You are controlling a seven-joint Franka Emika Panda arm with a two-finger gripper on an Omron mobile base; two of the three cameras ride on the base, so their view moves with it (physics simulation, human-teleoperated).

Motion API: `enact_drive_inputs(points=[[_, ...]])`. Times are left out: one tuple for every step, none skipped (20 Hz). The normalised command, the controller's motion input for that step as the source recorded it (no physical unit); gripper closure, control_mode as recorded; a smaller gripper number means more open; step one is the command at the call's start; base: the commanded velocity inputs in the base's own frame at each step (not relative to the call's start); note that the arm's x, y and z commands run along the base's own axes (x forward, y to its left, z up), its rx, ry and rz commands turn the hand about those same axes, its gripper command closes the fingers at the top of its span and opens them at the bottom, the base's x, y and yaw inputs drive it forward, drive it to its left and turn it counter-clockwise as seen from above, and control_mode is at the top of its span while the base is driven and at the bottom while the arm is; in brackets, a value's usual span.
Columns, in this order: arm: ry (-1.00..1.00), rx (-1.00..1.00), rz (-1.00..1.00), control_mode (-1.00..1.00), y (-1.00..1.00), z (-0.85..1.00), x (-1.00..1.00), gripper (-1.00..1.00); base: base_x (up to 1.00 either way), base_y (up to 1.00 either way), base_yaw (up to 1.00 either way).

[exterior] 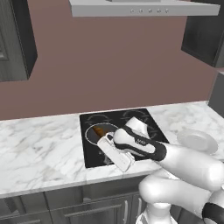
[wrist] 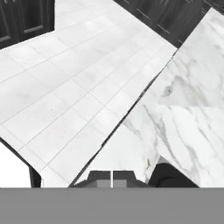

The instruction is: Pick the croissant and place it on the pan. Then turn on the stove to warm the croissant.

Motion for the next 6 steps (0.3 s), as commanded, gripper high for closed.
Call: enact_drive_inputs(points=[[-0.29, 0.0, 0.0, -1.0, 0.06, 0.33, -1.0, 1.0, 0.0, 0.0, 0.0], [-0.29, 0.0, 0.0, -1.0, 0.05, 0.26, -1.0, 1.0, 0.0, 0.0, 0.0], [-0.28, 0.0, 0.0, -1.0, 0.03, 0.11, -1.0, 1.0, 0.0, 0.0, 0.0], [-0.28, 0.0, 0.0, -1.0, 0.04, 0.08, -1.0, 1.0, 0.0, 0.0, 0.0], [-0.27, -0.02, 0.0, -1.0, 0.07, 0.0, -1.0, 1.0, 0.0, 0.0, 0.0], [-0.26, -0.07, 0.0, -1.0, 0.15, 0.0, -1.0, 1.0, 0.0, 0.0, 0.0]])
